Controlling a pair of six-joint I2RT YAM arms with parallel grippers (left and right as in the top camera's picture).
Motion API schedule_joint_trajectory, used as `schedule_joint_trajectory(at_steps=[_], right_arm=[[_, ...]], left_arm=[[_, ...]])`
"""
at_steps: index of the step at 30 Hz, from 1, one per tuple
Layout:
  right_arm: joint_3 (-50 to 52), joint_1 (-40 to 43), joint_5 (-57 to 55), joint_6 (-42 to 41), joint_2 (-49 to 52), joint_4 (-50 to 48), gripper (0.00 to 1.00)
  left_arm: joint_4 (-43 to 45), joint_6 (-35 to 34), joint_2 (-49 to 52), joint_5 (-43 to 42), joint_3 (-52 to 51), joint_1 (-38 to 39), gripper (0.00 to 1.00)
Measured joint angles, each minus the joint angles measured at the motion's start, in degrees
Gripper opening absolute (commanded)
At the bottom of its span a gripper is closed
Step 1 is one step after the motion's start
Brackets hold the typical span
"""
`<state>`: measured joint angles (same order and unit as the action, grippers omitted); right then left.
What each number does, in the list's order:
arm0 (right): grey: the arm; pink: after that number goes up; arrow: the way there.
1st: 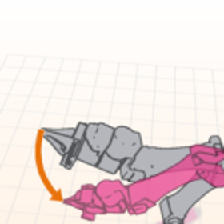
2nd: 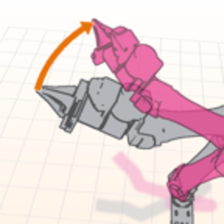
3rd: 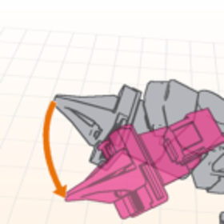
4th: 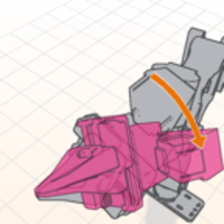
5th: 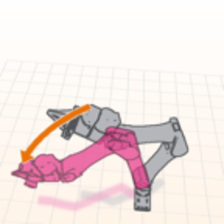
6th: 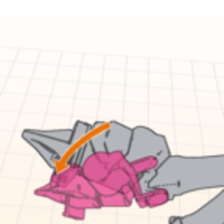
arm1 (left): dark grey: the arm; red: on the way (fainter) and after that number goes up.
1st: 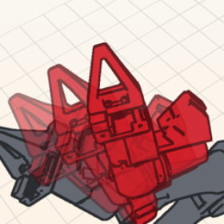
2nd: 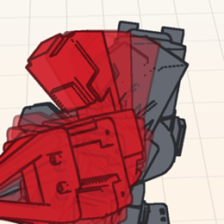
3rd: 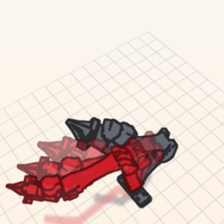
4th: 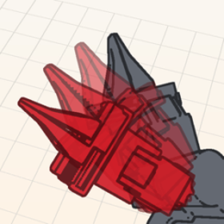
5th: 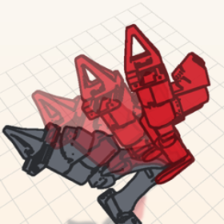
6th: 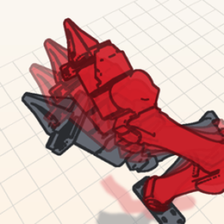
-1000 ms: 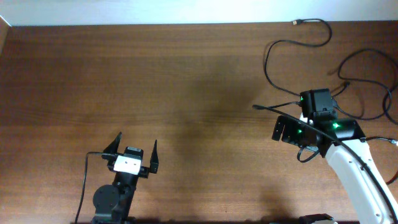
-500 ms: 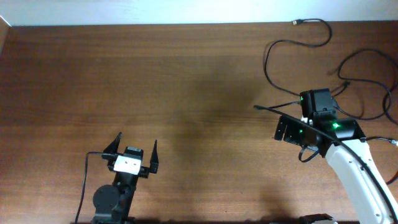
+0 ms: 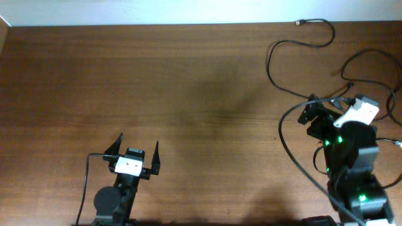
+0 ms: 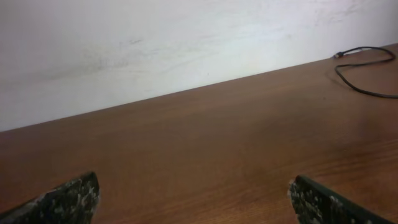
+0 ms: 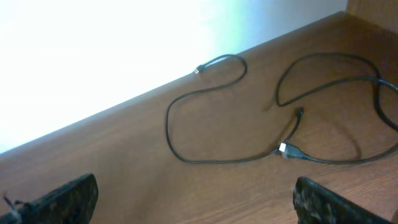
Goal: Untangle cables
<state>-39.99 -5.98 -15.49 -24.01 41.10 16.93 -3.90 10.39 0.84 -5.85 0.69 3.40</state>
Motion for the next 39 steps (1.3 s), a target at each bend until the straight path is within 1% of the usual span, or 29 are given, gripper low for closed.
schedule_joint_trajectory(at_steps=[2, 4, 7, 8, 10, 11, 12, 17, 18, 20, 21, 27, 39], right_arm=[[10.6, 0.0, 0.2, 0.0, -6.8, -15.1, 0.99], [18.1, 0.0, 0.8, 0.0, -11.0, -22.6, 0.99], [28.7, 0.0, 2.0, 0.0, -17.2, -31.3, 0.99], [32.3, 0.0, 2.3, 0.0, -20.5, -32.4, 0.99], [36.1, 0.0, 2.7, 0.6, -24.2, -33.5, 0.99], [38.5, 0.0, 2.9, 1.6, -28.0, -31.3, 0.99], [39.3, 0.0, 3.0, 2.2, -29.5, -30.1, 0.99], [39.4, 0.0, 5.8, 9.8, -34.4, -27.2, 0.99], [39.4, 0.0, 6.2, 10.7, -34.8, -24.3, 0.99], [39.1, 0.0, 6.7, 11.7, -35.8, -15.2, 0.99], [39.4, 0.0, 7.1, 12.5, -36.4, -13.4, 0.98], [39.4, 0.0, 9.0, 18.1, -40.3, -13.3, 0.99], [39.4, 0.0, 9.2, 19.4, -40.3, -13.3, 0.99]], left_arm=[[0.0, -0.1, 0.0, 0.0, 0.0, 0.0, 0.99], [0.0, -0.1, 0.0, 0.0, 0.0, 0.0, 0.99], [0.0, -0.1, 0.0, 0.0, 0.0, 0.0, 0.99], [0.0, -0.1, -0.1, 0.0, 0.0, 0.0, 0.99], [0.0, -0.1, -0.1, 0.0, 0.0, 0.0, 0.99], [0.0, -0.1, -0.1, 0.0, 0.0, 0.0, 0.99], [0.0, -0.1, -0.1, 0.0, 0.0, 0.0, 0.99], [0.0, -0.1, -0.1, 0.0, 0.0, 0.0, 0.99], [0.0, -0.1, -0.1, 0.0, 0.0, 0.0, 0.99], [0.0, -0.1, -0.1, 0.0, 0.0, 0.0, 0.99], [0.0, -0.1, -0.1, 0.0, 0.0, 0.0, 0.99], [0.0, -0.1, -0.2, 0.0, 0.0, 0.0, 0.99], [0.0, -0.1, -0.2, 0.0, 0.0, 0.0, 0.99]])
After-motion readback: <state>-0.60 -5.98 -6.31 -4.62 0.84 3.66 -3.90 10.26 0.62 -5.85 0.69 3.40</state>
